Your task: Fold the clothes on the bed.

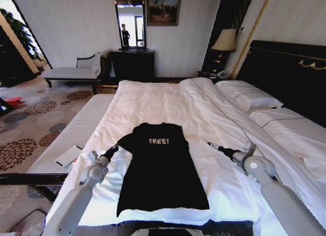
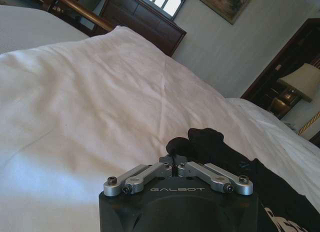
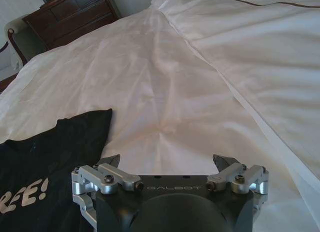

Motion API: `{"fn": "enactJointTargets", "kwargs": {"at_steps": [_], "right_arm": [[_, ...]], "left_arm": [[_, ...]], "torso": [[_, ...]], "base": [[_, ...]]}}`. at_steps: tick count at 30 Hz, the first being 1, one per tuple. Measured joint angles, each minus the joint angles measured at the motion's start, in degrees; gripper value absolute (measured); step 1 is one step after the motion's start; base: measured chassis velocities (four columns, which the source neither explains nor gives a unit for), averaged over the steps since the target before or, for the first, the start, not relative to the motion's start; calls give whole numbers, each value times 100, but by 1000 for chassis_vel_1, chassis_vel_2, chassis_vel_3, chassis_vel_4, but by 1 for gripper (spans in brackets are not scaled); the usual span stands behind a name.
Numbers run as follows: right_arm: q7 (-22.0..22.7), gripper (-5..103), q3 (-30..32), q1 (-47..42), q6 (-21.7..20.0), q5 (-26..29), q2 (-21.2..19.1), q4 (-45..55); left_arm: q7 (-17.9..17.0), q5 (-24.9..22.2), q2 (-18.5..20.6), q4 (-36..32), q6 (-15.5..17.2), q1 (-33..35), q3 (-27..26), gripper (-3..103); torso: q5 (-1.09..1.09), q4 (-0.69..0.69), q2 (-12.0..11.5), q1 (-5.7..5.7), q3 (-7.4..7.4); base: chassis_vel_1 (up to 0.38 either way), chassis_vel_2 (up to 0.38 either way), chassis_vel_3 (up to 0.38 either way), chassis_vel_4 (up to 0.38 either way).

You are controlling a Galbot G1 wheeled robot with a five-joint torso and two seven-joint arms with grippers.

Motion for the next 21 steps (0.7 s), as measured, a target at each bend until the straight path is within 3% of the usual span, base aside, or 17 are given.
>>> {"fn": "enactJointTargets", "kwargs": {"at_steps": [21], "right_arm": [[-87,100,103,-218,40,-222,71,46]], "left_arm": [[-6,96,149,-438,-81,545,-337,0]], "torso": [[0,0,0,1,0]], "base": [[0,0,0,0]]}}
